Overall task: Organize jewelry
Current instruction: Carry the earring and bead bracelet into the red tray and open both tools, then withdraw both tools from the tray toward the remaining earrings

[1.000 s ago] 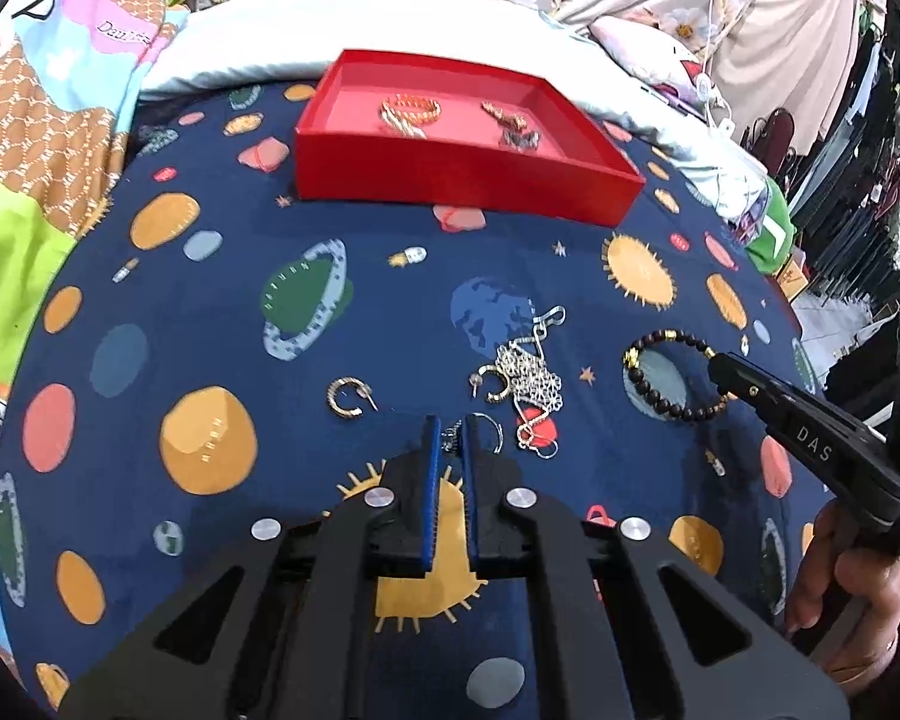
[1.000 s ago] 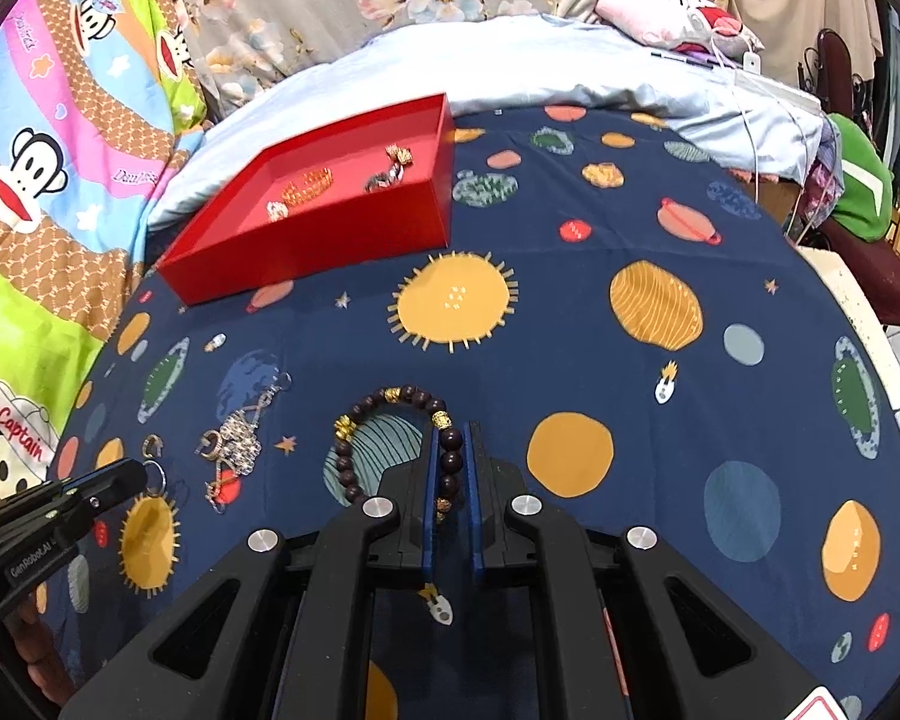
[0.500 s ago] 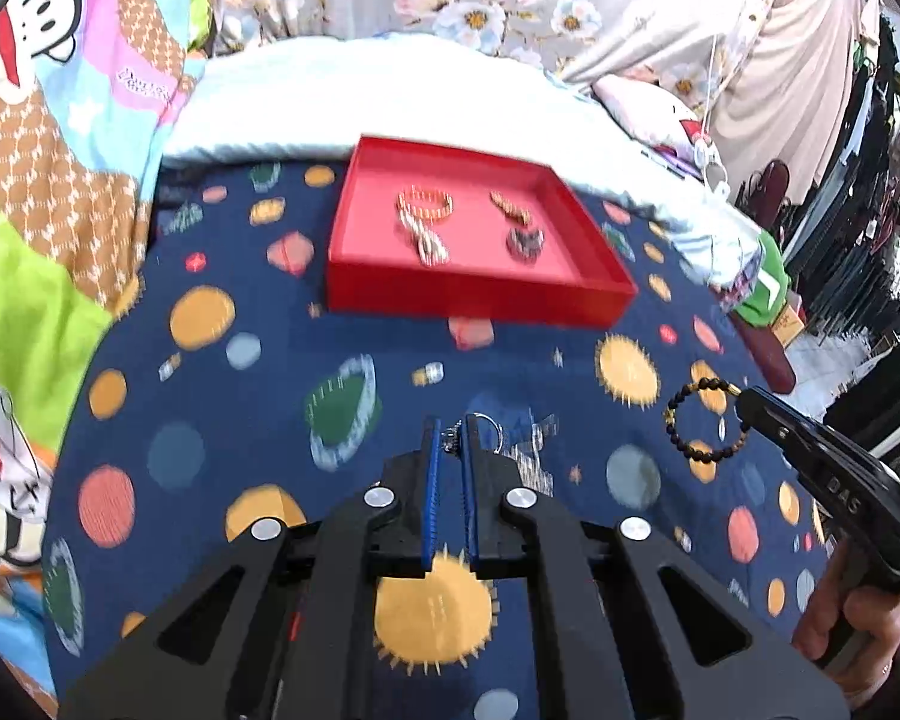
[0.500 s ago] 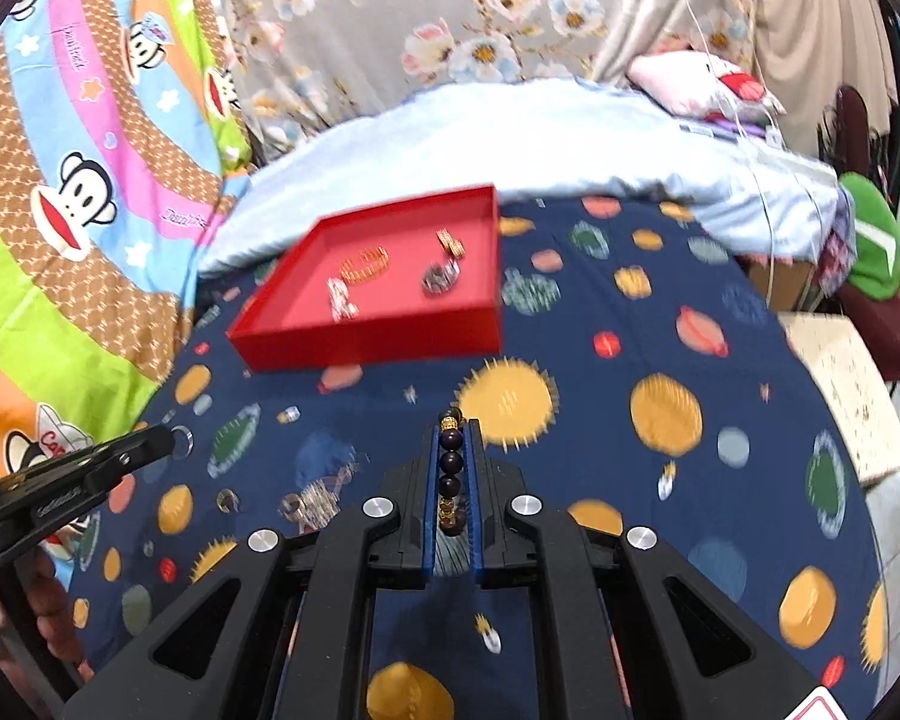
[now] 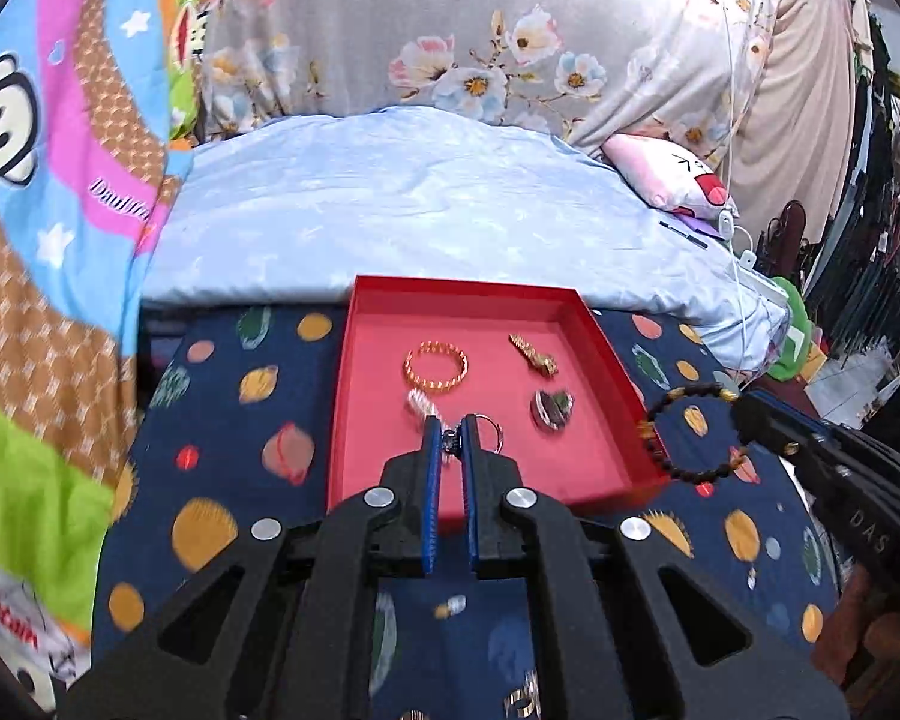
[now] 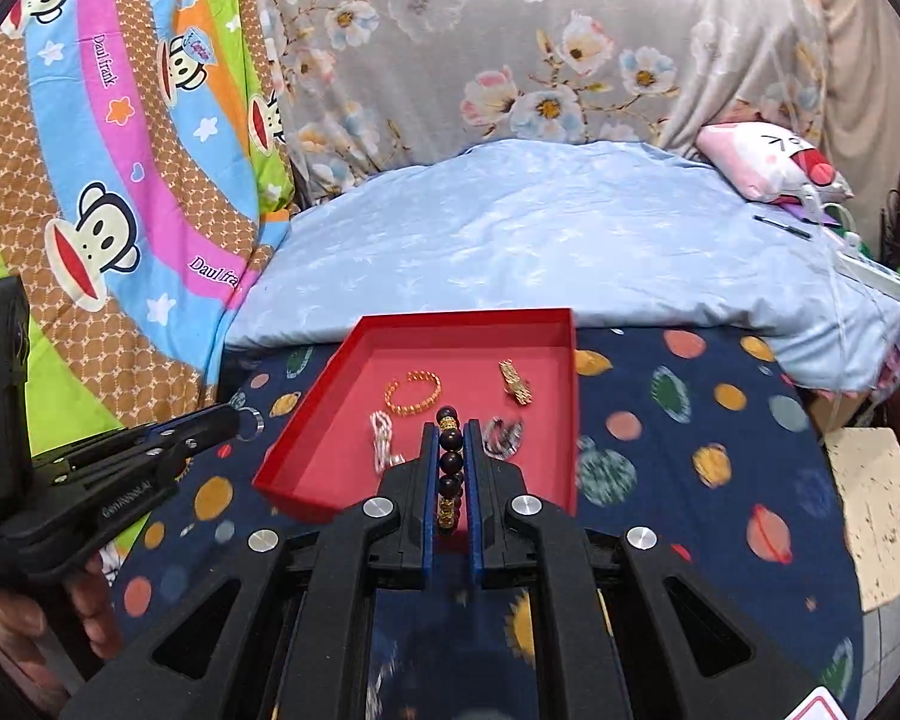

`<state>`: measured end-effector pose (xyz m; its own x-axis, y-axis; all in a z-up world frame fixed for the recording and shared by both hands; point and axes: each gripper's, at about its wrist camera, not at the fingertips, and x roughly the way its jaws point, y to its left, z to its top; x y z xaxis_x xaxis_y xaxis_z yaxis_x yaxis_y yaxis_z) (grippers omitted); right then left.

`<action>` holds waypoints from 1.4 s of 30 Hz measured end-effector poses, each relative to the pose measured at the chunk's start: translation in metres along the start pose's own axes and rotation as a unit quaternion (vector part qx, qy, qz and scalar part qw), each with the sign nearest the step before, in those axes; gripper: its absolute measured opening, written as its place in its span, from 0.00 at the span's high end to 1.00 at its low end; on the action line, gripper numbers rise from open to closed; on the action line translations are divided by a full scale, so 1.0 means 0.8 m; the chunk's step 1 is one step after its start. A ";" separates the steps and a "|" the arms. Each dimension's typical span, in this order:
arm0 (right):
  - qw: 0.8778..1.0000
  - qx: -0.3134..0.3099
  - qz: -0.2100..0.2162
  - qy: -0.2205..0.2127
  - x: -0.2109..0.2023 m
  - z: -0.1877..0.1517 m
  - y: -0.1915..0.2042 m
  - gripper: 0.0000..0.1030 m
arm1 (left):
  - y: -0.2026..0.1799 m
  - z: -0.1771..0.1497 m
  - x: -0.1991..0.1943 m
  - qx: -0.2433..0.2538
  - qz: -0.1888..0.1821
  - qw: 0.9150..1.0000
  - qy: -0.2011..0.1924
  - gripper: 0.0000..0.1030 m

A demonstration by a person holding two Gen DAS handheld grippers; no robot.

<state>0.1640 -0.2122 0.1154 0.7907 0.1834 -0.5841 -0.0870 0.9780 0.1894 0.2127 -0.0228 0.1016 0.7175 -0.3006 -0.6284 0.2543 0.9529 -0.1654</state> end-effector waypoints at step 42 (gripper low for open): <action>0.996 0.029 -0.066 0.056 -0.039 -0.115 -0.029 0.70 | 0.036 -0.088 -0.028 -0.011 0.071 0.996 0.046 0.45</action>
<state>0.0859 -0.2312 0.0568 0.7200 0.0661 -0.6908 0.0509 0.9877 0.1476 0.1583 0.0142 0.0573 0.6819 -0.1593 -0.7139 0.1401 0.9864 -0.0863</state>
